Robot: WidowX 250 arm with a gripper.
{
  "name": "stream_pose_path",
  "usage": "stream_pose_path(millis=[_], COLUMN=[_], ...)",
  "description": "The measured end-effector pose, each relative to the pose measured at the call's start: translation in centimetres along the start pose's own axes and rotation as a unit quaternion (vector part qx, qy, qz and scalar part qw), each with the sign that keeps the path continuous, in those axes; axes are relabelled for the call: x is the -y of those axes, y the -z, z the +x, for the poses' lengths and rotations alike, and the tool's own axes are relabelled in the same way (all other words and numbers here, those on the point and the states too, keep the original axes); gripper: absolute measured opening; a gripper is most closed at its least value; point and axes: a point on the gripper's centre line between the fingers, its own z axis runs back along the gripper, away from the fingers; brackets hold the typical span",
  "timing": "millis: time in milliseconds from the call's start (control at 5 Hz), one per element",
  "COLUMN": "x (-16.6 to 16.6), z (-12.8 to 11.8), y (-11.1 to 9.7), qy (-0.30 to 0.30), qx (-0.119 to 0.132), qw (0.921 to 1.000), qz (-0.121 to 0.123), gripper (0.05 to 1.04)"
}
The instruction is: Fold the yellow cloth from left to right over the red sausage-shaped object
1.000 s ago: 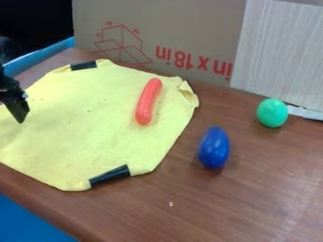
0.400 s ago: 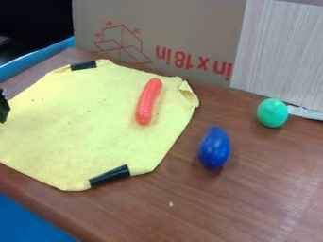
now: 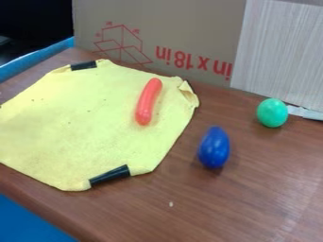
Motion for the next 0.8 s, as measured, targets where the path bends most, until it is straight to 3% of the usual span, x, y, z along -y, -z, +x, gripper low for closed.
stream_pose_path(millis=[400,800], x=[0.1,0.2], z=[-0.2,-0.2], y=[2.2,2.8], qy=[-0.003,-0.020], qx=[0.014,0.015], qw=[0.9996,0.9995], qz=[0.025,0.020], gripper=[0.964,0.394])
